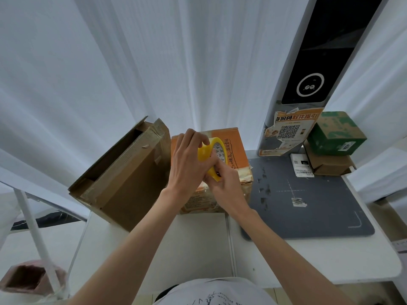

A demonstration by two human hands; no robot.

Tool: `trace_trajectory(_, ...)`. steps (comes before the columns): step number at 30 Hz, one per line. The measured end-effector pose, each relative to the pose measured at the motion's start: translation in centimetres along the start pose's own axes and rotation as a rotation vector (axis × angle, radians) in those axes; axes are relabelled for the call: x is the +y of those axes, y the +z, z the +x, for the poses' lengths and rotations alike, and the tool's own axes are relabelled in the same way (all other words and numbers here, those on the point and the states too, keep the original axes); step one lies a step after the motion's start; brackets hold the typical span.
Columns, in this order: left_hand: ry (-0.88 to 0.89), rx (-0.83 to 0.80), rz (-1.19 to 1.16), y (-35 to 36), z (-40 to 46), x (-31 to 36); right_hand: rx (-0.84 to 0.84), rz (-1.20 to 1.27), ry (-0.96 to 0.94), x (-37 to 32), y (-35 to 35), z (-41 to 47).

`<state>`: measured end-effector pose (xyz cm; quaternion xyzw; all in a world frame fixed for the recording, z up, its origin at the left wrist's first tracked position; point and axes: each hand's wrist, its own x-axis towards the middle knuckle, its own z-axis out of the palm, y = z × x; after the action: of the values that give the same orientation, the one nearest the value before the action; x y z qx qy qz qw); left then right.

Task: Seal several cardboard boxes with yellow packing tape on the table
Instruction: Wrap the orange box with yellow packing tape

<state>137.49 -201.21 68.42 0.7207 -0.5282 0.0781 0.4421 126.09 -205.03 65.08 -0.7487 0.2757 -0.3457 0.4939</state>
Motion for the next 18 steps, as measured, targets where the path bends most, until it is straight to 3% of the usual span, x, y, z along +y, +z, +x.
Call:
trace_trajectory(13, 0.081, 0.066, -0.021, 0.7, -0.7, -0.2, 0.010, -0.004, -0.007, 0.1, -0.1, -0.3)
trace_trajectory(18, 0.030, -0.171, -0.075, -0.4, 2.1, -0.6, -0.039, -0.030, -0.037, 0.7, -0.5, 0.0)
